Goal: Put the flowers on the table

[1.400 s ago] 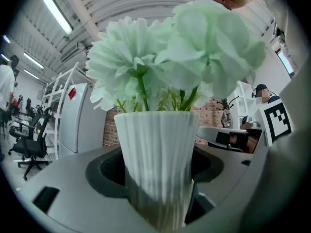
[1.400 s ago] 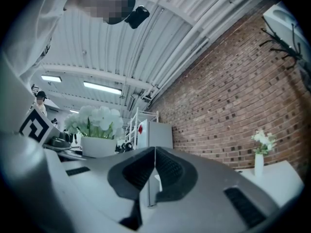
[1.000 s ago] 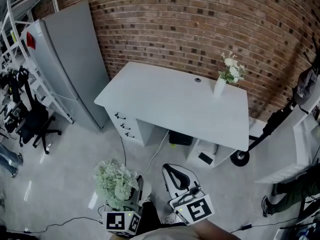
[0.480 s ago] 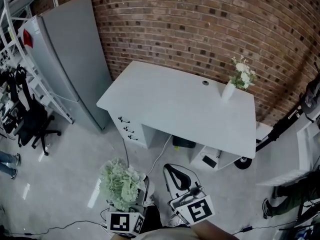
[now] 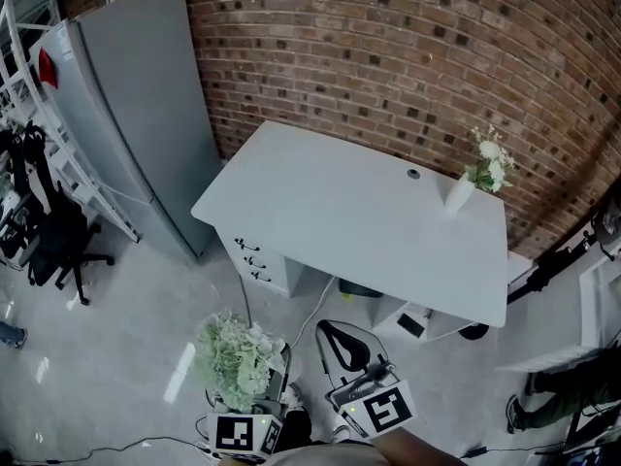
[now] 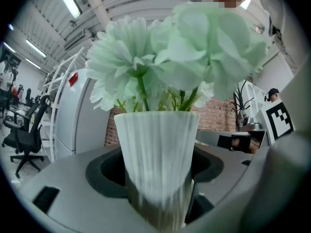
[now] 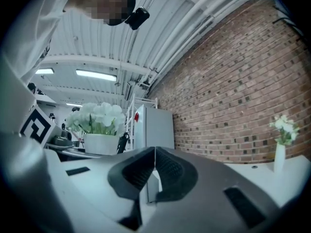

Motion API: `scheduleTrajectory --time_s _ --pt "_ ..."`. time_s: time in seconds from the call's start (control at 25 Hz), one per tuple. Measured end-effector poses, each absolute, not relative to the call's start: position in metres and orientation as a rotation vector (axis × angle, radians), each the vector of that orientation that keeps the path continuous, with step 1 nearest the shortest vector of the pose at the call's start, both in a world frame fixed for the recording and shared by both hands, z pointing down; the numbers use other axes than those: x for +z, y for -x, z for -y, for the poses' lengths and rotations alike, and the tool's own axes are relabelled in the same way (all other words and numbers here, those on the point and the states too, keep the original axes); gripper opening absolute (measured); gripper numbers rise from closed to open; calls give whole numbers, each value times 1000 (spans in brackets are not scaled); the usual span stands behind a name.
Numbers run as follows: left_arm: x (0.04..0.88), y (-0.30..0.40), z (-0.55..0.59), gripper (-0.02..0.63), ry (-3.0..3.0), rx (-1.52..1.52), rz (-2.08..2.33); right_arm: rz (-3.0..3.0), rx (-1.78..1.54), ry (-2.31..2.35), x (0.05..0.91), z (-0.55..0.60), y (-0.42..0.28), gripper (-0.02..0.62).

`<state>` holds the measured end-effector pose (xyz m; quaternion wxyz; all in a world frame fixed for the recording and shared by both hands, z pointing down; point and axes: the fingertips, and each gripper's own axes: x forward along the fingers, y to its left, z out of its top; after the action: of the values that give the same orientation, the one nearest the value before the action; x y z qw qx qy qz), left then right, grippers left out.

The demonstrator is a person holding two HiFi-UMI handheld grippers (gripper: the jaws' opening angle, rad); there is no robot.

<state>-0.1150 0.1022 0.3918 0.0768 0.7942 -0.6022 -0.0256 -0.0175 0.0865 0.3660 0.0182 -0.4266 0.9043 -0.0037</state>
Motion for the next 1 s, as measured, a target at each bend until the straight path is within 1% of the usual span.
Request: scheduleTrajectory --time_s 0.24,0.44,0.8,1.0 --pt "396 146 -70 351 -2370 -87 1799 -2833 13 1312 361 -49 53 17" --pt "396 154 -52 351 -2425 -87 1740 -2843 36 1340 359 -23 72 17" --pt "395 160 -34 351 -2466 -117 1653 -2829 60 1413 355 5 81 17" --pt "396 165 -23 351 -2451 -101 1672 -2802 54 1442 353 20 73 17"
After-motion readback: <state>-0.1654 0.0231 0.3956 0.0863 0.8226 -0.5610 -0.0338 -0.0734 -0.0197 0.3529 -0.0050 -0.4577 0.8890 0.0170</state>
